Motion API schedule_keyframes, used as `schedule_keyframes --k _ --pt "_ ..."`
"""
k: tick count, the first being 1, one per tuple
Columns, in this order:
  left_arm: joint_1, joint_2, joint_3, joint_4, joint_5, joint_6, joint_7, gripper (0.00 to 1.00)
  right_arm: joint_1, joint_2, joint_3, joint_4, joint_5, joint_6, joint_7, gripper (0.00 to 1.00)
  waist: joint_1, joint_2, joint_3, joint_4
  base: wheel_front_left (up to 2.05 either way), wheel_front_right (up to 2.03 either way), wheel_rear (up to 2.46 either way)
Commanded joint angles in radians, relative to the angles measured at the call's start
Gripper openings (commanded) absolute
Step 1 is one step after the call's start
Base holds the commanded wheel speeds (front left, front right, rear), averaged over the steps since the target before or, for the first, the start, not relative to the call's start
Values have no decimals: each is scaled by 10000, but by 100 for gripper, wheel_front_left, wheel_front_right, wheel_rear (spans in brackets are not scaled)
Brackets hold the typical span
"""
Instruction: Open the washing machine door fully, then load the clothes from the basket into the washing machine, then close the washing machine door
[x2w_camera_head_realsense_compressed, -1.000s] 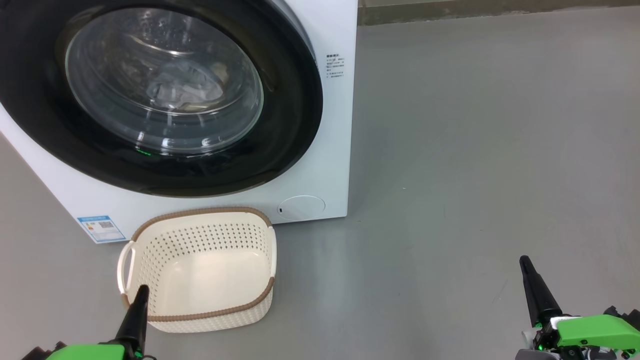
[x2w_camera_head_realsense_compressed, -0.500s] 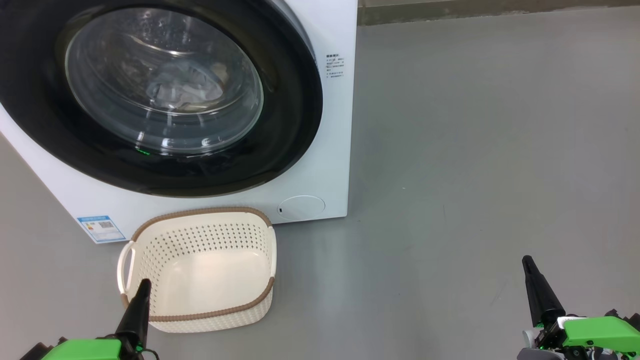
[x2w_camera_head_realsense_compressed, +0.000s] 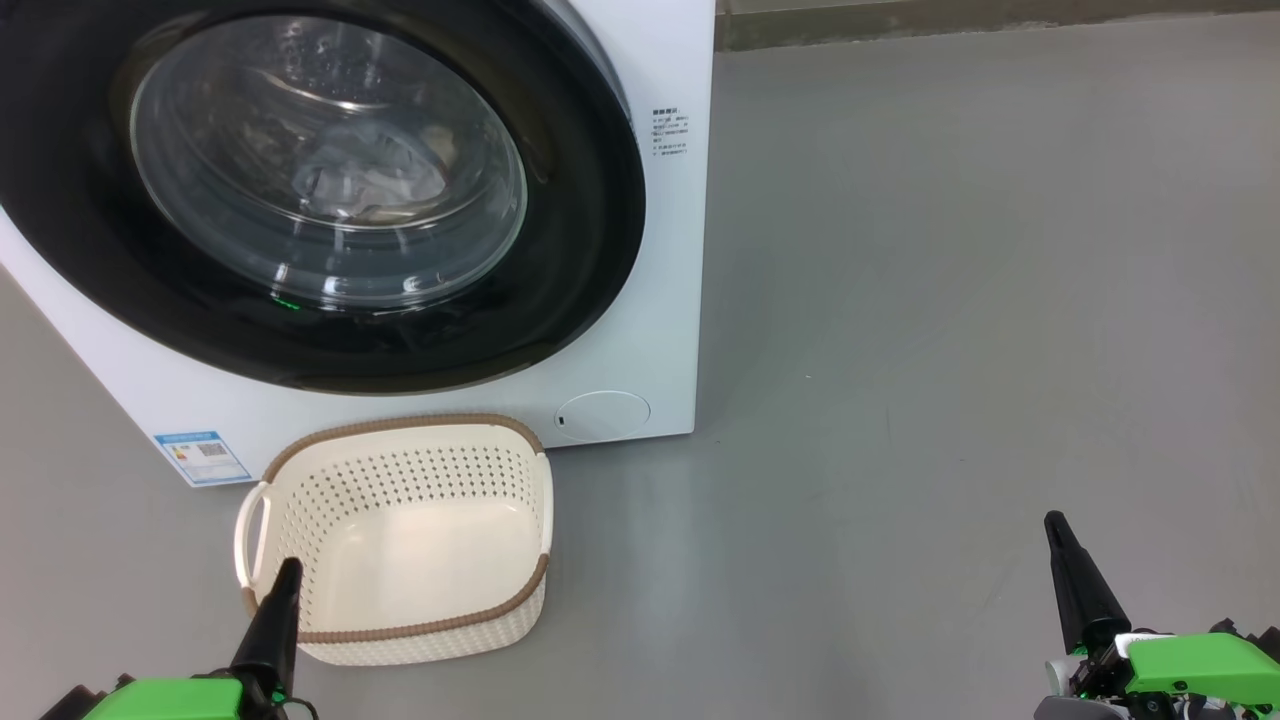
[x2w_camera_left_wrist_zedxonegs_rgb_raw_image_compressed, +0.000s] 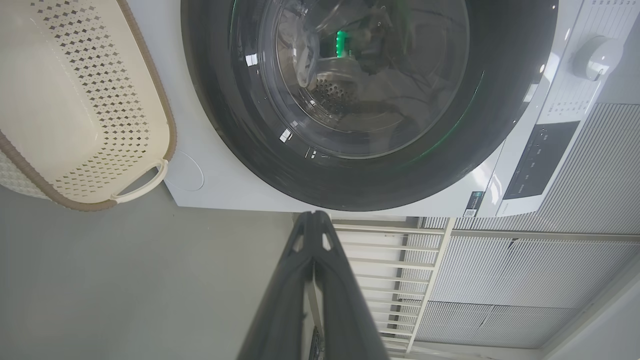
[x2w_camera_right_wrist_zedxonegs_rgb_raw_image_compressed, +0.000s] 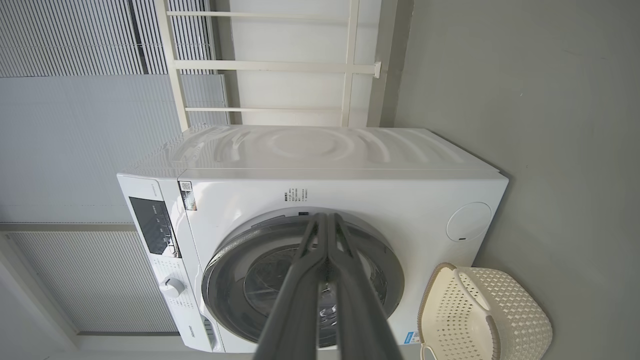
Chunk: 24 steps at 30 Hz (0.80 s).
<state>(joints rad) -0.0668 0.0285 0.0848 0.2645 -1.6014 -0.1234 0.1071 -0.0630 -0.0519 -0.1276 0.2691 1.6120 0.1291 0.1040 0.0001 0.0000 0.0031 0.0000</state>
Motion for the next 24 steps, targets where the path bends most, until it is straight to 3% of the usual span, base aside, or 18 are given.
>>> schedule_keyframes --k 1,24 --pt "-413 217 287 -192 -75 -73 59 0 -443 -32 197 -247 15 16 44 0 -1 0 0 0 0 0 0" --pt "-413 217 286 -192 -75 -73 59 0 -445 -17 176 -246 -2 16 61 0 -1 0 0 0 0 0 0"
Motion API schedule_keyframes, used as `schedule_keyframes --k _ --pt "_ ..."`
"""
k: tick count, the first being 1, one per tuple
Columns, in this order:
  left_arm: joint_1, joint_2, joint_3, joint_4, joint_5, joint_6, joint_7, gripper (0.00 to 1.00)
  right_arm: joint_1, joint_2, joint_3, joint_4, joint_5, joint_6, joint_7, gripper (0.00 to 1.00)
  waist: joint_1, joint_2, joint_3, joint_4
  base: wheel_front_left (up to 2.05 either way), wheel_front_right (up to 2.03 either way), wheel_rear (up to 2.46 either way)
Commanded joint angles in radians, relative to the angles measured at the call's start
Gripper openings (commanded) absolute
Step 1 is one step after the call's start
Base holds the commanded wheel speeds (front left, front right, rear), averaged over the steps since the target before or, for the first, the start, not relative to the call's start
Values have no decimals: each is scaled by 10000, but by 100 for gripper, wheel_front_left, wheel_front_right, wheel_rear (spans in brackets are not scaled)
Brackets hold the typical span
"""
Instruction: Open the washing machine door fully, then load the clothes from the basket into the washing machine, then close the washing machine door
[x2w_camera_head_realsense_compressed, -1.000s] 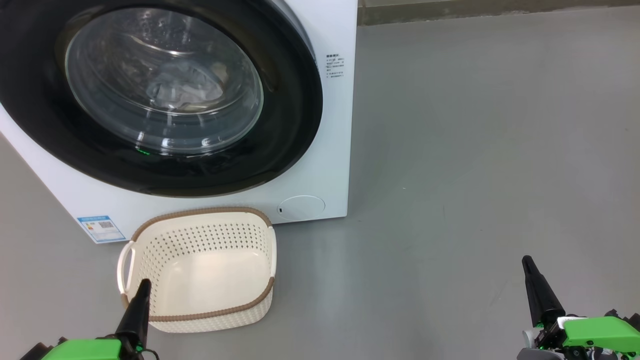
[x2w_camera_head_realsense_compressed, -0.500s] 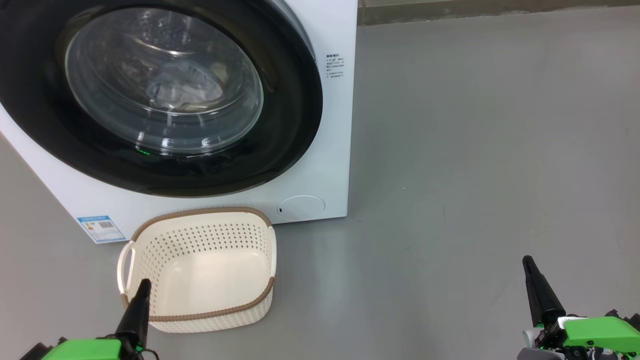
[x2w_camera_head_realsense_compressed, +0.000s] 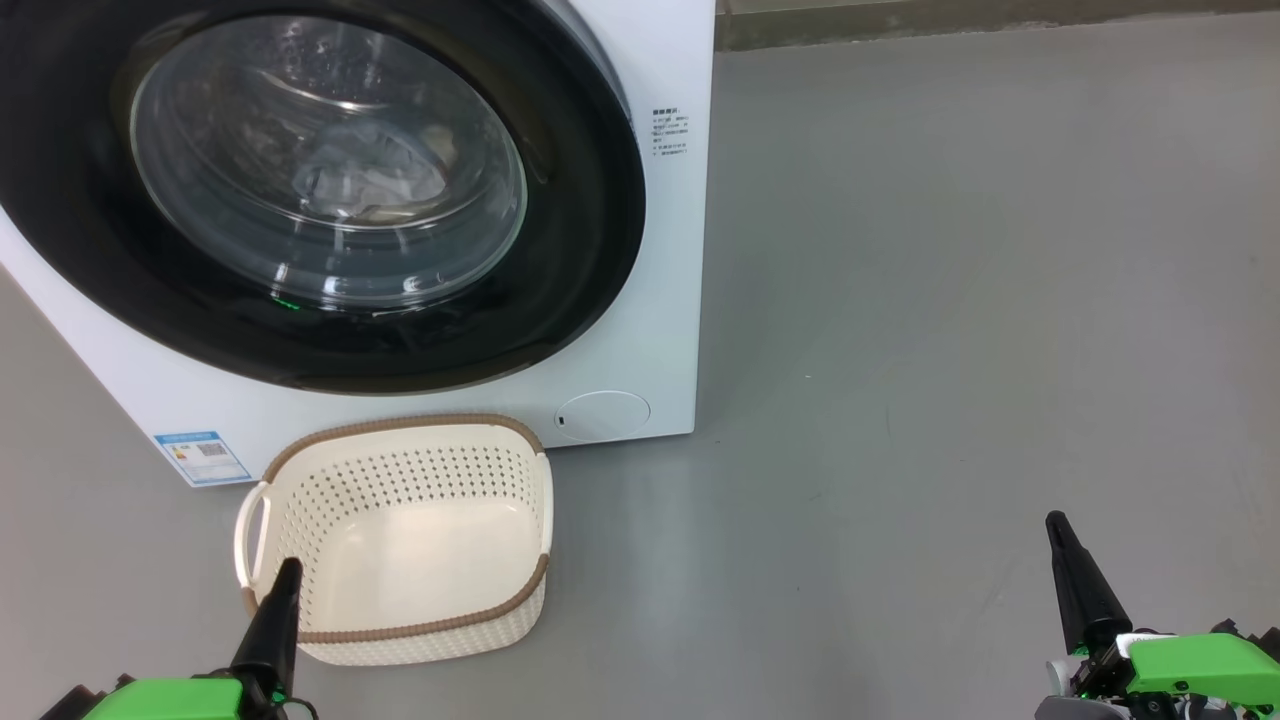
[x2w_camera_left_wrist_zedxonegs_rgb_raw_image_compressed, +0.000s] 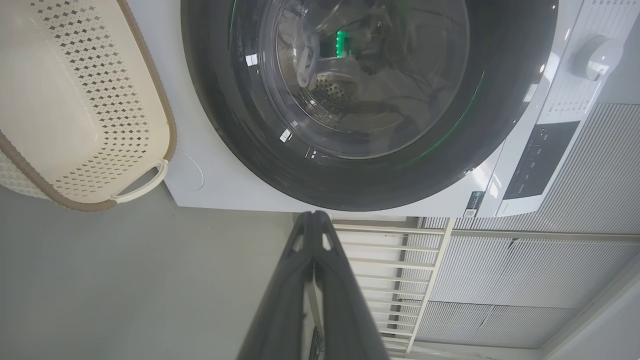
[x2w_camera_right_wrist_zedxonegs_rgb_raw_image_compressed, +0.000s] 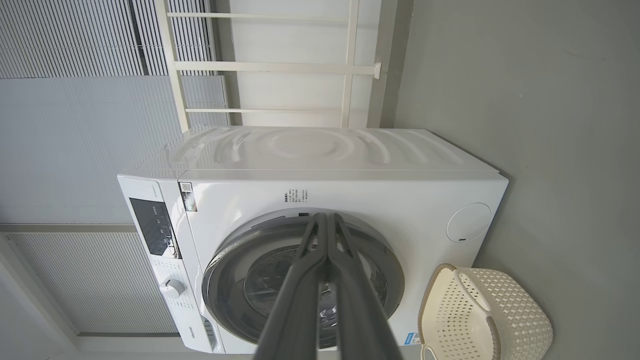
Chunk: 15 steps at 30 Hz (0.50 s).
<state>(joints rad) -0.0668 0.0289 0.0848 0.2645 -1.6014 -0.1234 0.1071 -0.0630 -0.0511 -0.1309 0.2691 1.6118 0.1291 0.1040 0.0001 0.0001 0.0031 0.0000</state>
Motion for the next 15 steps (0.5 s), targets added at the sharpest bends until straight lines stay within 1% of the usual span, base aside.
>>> schedule_keyframes --k 1,15 --pt "-413 213 286 -192 -75 -73 59 0 -445 -25 208 -246 -1 16 62 0 0 -1 0 0 0 0 0" --pt "-413 213 286 -193 -75 -73 59 0 -446 -18 199 -245 -9 16 69 0 0 -1 0 0 0 0 0"
